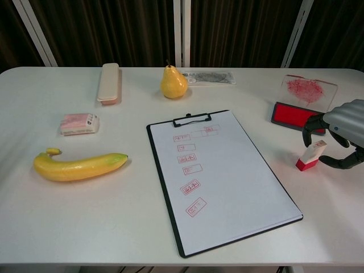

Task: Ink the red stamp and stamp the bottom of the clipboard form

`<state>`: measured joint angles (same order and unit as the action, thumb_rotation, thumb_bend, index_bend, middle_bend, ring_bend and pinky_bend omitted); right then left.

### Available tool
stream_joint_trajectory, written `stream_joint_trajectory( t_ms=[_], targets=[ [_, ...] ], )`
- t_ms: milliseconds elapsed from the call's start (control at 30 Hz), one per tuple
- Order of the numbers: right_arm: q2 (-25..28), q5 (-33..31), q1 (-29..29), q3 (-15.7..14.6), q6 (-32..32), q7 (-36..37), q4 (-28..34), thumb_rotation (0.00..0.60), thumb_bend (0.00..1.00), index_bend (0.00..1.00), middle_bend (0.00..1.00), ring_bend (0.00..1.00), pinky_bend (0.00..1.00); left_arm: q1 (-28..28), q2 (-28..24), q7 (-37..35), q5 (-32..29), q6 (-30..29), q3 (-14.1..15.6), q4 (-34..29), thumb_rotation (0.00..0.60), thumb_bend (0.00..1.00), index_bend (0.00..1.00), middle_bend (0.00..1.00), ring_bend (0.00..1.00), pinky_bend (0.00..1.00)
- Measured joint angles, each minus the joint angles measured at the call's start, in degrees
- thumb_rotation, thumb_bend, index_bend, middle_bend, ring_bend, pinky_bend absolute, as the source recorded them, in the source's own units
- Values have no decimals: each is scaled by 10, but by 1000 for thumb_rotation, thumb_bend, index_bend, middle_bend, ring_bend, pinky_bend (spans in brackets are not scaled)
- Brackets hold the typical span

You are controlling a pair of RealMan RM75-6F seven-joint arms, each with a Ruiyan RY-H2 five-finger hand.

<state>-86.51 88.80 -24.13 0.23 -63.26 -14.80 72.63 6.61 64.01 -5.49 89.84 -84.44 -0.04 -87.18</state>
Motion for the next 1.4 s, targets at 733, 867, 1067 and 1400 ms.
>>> stream_joint_trajectory(
  t_ms=[733,867,1067,1400],
  targets=[
    [-10,-8,-5,-1,-5,-14,-6,600,304,613,472,667,881,-2,3,-10,-1,-1,1,10,399,93,114,81,87,183],
    [-10,-8,-6,-2,-6,-12,-8,600,329,636,496,667,881,-2,4,-11,-1,-1,1,12,399,93,114,81,87,183],
    [-1,-11,-8,5,-10,-1,-1,600,354,646,518,667,881,-3,3,-15,0,-3,1,13,401,93,114,81,88,183],
    [50,-56,-31,52,10,24,28,600,371,669,546,668,881,-3,4,-20,0,-2,2,16,401,93,114,81,87,183]
  ],
)
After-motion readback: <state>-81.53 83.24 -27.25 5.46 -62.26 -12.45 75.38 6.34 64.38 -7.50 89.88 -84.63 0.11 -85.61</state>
